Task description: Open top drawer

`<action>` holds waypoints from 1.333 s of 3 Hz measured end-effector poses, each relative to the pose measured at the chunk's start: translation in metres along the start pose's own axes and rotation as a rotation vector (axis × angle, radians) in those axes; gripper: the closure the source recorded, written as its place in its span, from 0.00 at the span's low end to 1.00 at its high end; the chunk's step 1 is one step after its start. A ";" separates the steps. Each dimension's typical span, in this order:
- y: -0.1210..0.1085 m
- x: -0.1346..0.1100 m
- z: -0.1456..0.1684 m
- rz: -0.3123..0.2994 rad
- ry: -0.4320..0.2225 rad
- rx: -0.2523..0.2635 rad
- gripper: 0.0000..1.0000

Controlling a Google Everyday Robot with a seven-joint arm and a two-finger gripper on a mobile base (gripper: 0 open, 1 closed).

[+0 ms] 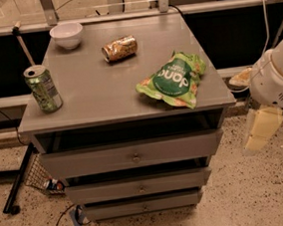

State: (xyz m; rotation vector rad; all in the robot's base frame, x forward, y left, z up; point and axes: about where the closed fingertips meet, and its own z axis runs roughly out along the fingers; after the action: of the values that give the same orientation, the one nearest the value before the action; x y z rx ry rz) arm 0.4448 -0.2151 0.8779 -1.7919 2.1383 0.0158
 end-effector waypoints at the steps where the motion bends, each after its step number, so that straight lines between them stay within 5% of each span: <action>1: 0.000 0.000 0.000 0.000 0.001 0.001 0.00; 4: 0.015 0.008 0.080 0.011 0.052 0.015 0.00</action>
Offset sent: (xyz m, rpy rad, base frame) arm 0.0032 0.0135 -0.0667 -0.0292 0.0111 -0.0031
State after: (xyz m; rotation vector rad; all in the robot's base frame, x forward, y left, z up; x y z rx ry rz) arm 0.4503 -0.2011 0.7974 -1.7910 2.1783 -0.0438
